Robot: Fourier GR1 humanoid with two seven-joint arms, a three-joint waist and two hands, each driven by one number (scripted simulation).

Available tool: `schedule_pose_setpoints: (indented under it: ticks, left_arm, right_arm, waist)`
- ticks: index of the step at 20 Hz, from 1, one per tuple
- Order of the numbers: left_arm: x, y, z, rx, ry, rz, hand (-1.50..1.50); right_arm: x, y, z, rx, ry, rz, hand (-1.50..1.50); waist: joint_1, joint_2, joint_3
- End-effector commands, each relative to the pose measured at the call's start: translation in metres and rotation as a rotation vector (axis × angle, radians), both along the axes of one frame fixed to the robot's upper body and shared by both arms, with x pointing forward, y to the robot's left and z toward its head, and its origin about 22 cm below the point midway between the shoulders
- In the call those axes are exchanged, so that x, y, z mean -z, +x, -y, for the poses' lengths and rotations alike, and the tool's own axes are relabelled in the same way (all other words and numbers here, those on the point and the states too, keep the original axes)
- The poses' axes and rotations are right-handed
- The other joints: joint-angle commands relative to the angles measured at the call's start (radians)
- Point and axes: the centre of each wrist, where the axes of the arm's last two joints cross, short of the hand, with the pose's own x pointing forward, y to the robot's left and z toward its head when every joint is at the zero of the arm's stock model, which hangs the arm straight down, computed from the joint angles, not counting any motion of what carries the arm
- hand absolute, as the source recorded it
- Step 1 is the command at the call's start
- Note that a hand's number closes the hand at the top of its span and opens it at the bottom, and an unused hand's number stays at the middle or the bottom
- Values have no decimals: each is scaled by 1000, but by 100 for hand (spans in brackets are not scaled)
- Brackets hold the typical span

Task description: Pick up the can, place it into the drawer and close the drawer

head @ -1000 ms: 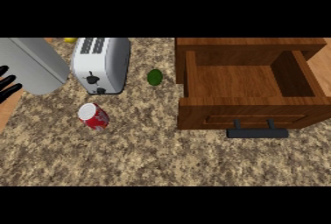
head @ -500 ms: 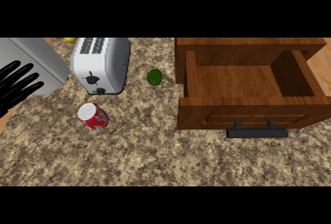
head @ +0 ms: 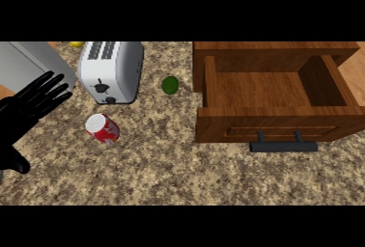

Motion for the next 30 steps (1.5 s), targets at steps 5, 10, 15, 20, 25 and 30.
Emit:
schedule_pose_setpoints:
  ticks: [5,10,15,20,25,30]
  left_arm:
    - [38,14,21,-2,43,-22,-150]
    - [70,10,24,-59,63,-26,-150]
    - [91,19,30,-111,92,-2,-150]
    - [101,29,-10,-173,99,-41,-150]
    - [135,3,-6,-160,126,-43,-150]
    - [143,21,-17,-160,116,-61,-150]
  right_arm:
    - [-5,-25,6,0,-8,-3,-150]
    - [-12,-19,18,-11,-12,-14,-150]
    - [-11,-25,30,-8,3,17,-150]
    - [2,-25,11,1,2,3,-150]
    - [-8,-31,19,-8,1,-7,-150]
    - [-7,-25,13,-20,-2,-2,-150]
  waist:
    - [-2,0,0]
    - [-2,0,0]
    - [-5,1,0]
    - [-10,3,-1]
    - [-1,1,0]
    - [-16,6,-2]
